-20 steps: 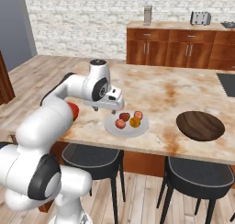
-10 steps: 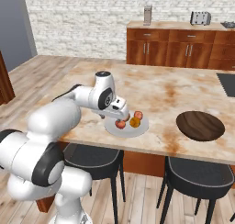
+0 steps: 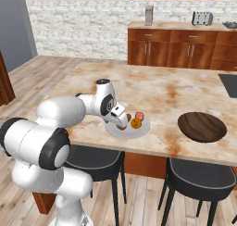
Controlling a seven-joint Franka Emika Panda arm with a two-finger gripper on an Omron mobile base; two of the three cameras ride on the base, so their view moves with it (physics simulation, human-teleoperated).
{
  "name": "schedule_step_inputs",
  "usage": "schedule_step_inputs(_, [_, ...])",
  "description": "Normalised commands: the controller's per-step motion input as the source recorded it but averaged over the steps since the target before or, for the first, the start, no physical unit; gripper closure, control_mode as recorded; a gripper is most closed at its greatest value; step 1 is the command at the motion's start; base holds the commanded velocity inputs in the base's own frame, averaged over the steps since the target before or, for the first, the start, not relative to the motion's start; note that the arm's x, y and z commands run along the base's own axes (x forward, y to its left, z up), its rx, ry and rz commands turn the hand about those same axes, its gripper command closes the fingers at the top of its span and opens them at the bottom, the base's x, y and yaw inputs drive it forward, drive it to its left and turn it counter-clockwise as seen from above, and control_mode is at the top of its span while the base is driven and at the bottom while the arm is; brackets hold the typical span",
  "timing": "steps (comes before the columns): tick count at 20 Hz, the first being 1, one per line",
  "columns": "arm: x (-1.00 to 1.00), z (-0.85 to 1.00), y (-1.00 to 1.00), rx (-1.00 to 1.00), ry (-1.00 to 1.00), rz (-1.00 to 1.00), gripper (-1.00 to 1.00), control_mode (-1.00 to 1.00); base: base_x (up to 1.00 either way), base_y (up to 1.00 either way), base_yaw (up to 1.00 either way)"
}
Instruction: Take the fruits from the plate on the dining counter and place two fruits in each bowl.
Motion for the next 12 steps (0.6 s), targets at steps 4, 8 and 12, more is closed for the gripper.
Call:
schedule_step_inputs(4, [0.18,-0.30,0.00,0.00,0.00,-0.07,-1.00,-1.00,0.00,0.00,0.00])
schedule_step_inputs(8, [0.12,-0.24,0.00,0.00,0.00,-0.01,-1.00,-1.00,0.00,0.00,0.00])
schedule_step_inputs(12, [0.26,-0.04,0.00,0.00,0.00,0.00,-1.00,-1.00,0.00,0.00,0.00])
